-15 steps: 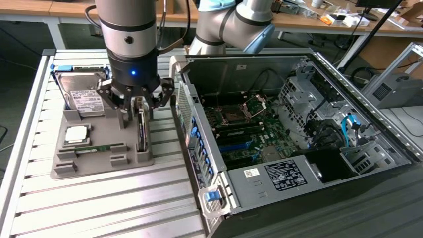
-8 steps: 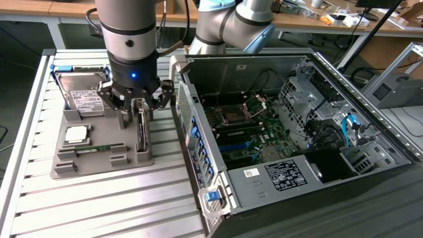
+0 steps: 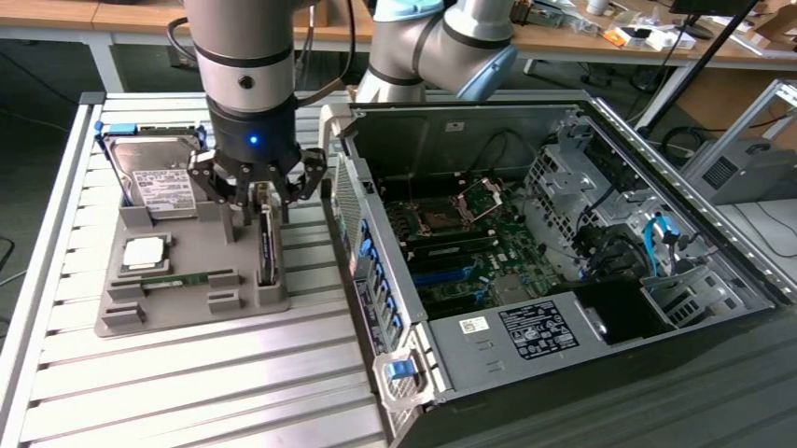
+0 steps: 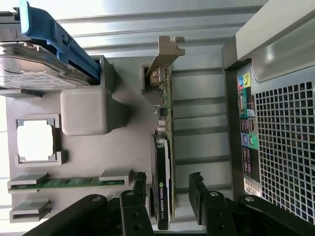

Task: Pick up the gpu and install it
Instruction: 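Pick up the gpu and move the gpu toward the slot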

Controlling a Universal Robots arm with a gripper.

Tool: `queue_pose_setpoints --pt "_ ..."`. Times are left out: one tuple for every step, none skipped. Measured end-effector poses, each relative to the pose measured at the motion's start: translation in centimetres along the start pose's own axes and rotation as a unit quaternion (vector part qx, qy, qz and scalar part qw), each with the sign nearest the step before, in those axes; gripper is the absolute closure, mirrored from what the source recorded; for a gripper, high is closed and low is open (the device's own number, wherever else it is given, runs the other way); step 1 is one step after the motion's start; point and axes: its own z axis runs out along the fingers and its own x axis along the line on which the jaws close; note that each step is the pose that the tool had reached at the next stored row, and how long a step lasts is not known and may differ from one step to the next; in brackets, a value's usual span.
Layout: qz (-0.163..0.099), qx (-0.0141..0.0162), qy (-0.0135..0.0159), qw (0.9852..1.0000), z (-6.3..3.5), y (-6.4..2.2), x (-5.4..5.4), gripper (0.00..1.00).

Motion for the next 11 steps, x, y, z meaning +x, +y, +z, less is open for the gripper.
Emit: queue_pose_setpoints --pt "0.0 0.0 0.0 1.0 0.14 0.11 0.0 0.52" --pt "0.0 -0.0001 0.0 1.0 0.27 0.22 0.0 0.52" --pt "0.0 -0.0001 -0.0001 1.0 0.44 0.35 0.0 0.52" --pt "0.0 -0.0001 0.0 1.0 0.55 0.44 0.0 0.52" --pt "0.0 0.0 0.0 1.0 0.67 0.51 -0.1 0.52" --pt "0.0 0.0 0.0 1.0 0.88 0.64 -0.1 0.52" --pt "0.0 0.0 0.0 1.0 1.07 0.77 -0.1 0.52" --pt "0.0 0.0001 0.0001 1.0 1.18 0.89 -0.1 0.52" --pt "0.0 0.0 0.0 1.0 1.27 1.0 -0.1 0.52" --pt "0.0 0.0 0.0 1.0 1.37 1.14 -0.1 0.52" --pt "0.0 0.0 0.0 1.0 1.45 1.29 -0.1 0.52"
